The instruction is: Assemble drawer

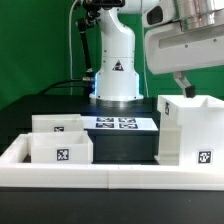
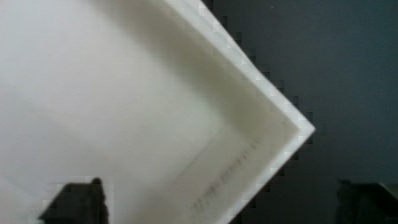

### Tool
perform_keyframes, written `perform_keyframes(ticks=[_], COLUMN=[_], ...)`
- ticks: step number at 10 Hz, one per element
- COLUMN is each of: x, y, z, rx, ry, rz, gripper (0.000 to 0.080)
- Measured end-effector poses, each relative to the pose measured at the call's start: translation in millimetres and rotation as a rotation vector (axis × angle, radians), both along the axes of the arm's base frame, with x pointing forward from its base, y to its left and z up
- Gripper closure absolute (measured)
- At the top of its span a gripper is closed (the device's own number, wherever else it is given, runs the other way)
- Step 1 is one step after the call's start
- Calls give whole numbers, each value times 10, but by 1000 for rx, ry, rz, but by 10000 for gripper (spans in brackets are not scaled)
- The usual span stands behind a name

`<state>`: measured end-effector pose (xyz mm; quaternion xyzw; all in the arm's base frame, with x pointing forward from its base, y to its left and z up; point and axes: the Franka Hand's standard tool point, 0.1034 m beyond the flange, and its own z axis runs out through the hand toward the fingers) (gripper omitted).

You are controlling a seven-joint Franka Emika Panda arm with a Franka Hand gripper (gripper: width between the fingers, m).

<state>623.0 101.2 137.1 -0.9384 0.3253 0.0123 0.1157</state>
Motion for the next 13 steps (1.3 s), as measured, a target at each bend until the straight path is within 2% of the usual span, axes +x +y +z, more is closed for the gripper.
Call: perform_keyframes(ticks=[2, 3, 6, 7, 8, 11, 13], x=[-12, -6, -8, -53, -108, -239, -316], y=[-122, -202, -221, -284, -406, -942, -1171], z=[101, 99, 88, 73, 82, 36, -53], rx=[-30, -41, -55, -70, -79, -94, -82], ry=[-62, -94, -127, -131, -137, -147, -132], rz=[323, 472, 626, 678, 733, 843, 840], gripper=[150, 150, 150, 150, 150, 150, 150])
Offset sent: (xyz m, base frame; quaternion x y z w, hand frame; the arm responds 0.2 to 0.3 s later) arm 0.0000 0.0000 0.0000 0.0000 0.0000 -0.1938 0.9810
